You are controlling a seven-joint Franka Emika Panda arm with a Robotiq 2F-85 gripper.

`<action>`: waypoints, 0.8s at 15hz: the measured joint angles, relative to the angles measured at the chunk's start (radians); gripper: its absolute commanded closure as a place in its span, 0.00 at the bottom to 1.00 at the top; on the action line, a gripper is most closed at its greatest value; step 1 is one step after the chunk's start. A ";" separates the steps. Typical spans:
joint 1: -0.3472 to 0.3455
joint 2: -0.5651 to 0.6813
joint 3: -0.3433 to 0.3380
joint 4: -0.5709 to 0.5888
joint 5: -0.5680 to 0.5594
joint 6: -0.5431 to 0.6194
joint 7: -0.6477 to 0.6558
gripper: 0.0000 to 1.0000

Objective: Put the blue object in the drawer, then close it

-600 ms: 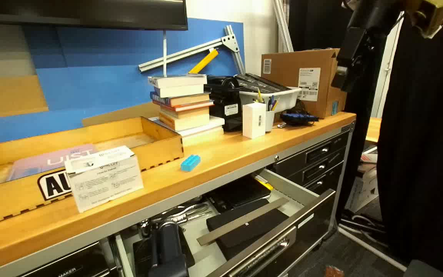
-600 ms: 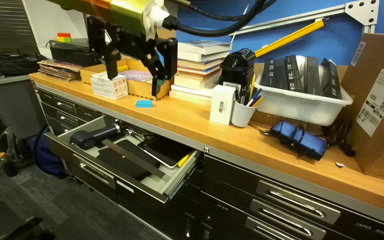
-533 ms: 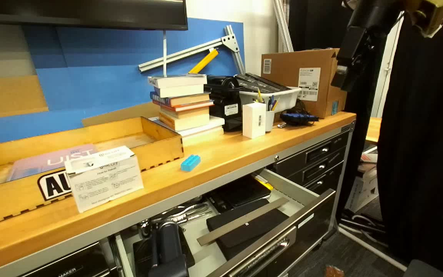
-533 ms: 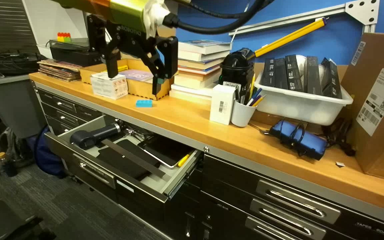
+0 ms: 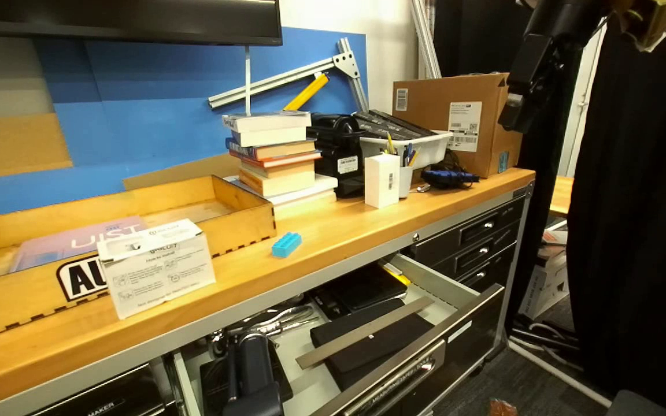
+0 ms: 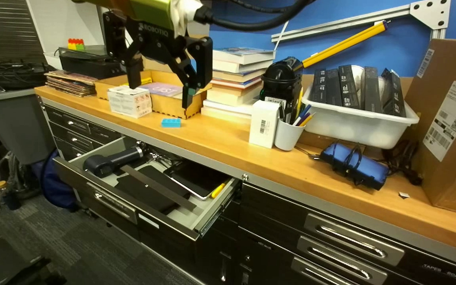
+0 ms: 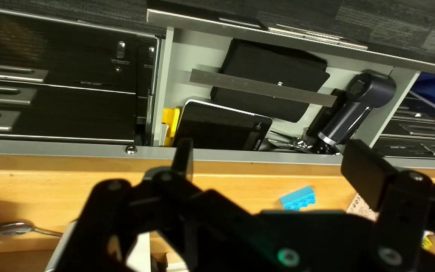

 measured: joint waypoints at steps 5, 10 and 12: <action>-0.007 0.003 0.008 -0.002 -0.003 0.007 0.011 0.00; -0.036 0.078 0.165 -0.029 -0.065 0.190 0.184 0.00; -0.033 0.139 0.253 -0.027 -0.111 0.273 0.281 0.00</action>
